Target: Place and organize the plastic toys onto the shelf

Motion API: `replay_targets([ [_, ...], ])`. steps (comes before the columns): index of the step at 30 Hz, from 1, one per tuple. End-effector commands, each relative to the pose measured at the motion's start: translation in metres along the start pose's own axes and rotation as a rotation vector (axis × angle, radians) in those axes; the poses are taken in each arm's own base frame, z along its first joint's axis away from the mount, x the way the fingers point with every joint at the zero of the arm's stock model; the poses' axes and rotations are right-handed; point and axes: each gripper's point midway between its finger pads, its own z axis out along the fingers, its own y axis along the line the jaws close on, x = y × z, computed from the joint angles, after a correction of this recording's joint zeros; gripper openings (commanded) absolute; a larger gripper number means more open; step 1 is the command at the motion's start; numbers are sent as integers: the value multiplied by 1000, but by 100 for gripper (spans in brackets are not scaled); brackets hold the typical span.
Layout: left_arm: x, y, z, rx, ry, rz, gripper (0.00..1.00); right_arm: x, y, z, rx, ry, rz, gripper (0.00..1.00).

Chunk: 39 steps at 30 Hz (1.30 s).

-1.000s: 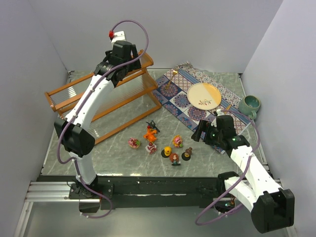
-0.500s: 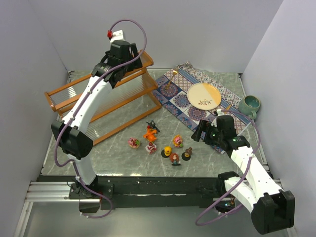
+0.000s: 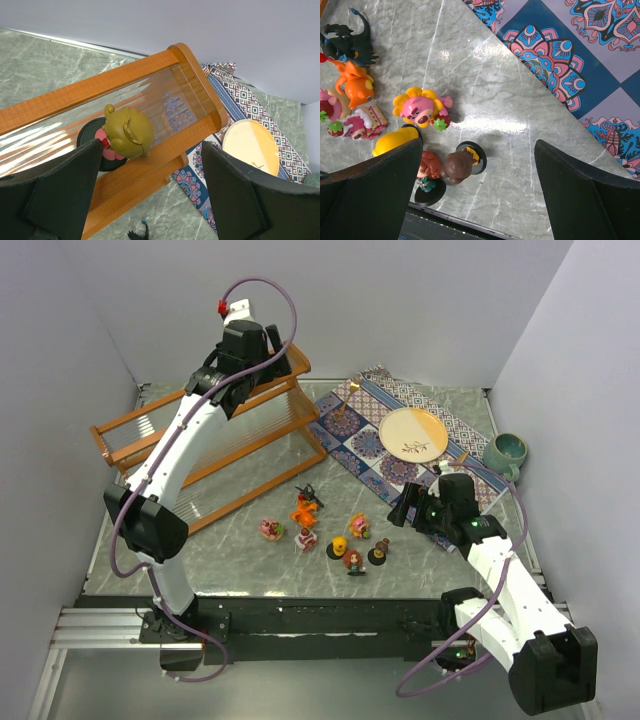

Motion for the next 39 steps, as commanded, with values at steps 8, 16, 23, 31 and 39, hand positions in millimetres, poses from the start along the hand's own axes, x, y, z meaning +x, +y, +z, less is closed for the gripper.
replay_targets([
  [8, -17, -3, -8, 9, -51, -20, 86, -13, 7, -3, -24, -43, -21, 100],
  [16, -21, -4, -30, 39, -34, -36, 87, -11, 5, -4, -19, -47, -20, 100],
  [23, -11, -15, -44, 111, 8, -68, 87, -11, 6, -3, -22, -42, -19, 100],
  [31, -7, -33, -37, 178, -1, -69, 87, -11, 6, -3, -22, -42, -18, 100],
  [39, 0, -37, -23, 185, -5, -58, 87, -11, 5, -4, -16, -47, -20, 100],
])
